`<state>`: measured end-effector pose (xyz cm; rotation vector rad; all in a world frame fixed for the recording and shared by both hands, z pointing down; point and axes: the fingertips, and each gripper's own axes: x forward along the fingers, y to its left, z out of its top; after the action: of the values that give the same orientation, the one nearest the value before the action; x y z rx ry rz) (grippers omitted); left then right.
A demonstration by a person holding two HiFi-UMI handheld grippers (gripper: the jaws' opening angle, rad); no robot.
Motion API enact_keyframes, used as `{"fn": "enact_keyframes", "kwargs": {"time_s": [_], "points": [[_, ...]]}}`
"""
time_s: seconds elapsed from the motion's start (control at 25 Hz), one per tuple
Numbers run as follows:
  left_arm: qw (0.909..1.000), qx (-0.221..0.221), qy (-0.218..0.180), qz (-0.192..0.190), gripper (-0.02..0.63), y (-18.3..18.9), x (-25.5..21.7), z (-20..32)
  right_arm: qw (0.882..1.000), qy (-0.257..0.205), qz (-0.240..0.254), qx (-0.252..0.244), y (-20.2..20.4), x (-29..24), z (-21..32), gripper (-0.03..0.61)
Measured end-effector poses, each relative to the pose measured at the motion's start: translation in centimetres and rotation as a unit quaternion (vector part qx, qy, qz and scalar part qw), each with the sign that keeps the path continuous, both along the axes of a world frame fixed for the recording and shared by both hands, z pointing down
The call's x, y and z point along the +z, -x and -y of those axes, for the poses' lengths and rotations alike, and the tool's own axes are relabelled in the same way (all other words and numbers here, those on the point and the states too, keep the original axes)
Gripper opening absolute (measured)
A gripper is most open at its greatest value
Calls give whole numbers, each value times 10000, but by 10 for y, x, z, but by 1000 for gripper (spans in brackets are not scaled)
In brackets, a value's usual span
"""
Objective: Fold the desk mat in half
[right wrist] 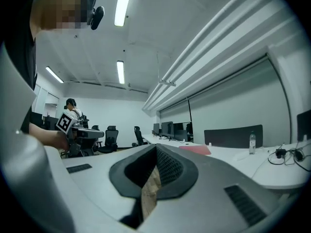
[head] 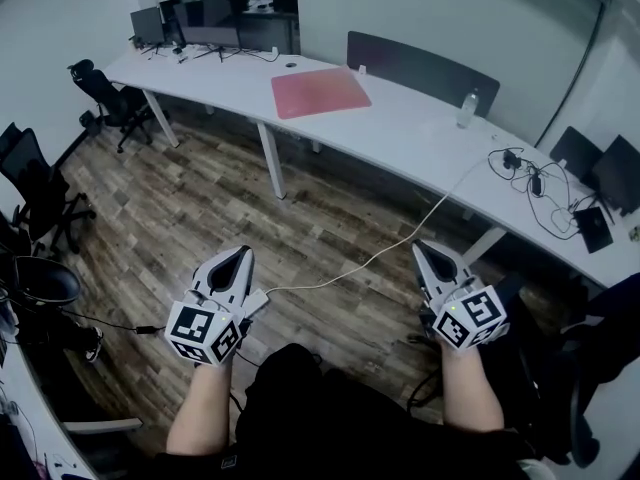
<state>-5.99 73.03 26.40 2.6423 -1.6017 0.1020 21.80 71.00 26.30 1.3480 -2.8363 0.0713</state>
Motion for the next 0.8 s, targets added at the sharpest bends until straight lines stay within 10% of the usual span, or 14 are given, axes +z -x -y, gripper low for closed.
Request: {"fn": "enact_keyframes", "kwargs": {"time_s": [0.8], "points": [[9992, 7, 205, -336, 3, 28, 26, 96, 9988, 385, -300, -89, 26, 28, 81, -5]]}}
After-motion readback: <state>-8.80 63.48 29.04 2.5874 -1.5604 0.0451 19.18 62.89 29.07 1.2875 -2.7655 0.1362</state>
